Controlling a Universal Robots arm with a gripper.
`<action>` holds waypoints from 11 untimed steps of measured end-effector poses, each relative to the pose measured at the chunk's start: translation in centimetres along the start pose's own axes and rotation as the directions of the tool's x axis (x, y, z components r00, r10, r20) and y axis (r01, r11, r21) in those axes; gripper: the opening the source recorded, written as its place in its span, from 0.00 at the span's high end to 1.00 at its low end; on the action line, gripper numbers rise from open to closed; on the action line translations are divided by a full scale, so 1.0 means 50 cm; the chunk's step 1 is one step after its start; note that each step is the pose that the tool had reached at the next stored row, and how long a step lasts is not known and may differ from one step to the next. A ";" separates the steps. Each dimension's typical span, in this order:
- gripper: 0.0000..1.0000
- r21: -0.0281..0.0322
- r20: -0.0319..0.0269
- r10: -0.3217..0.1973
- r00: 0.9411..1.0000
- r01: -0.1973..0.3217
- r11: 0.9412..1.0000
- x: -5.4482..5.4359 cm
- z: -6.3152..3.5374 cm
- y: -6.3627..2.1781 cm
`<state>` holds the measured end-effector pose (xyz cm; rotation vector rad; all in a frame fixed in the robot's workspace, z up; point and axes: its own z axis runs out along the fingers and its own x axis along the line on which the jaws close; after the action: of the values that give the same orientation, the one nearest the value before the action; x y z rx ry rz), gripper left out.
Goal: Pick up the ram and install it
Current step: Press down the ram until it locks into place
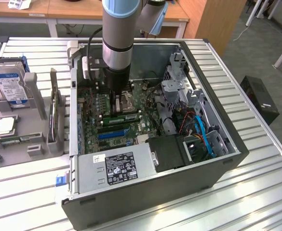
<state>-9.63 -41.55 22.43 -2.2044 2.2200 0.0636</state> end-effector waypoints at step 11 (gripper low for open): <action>0.89 0.000 0.000 0.000 1.000 0.000 1.000 0.000 0.002 0.000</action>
<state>-9.63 -41.56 22.31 -2.2047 2.2201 0.0636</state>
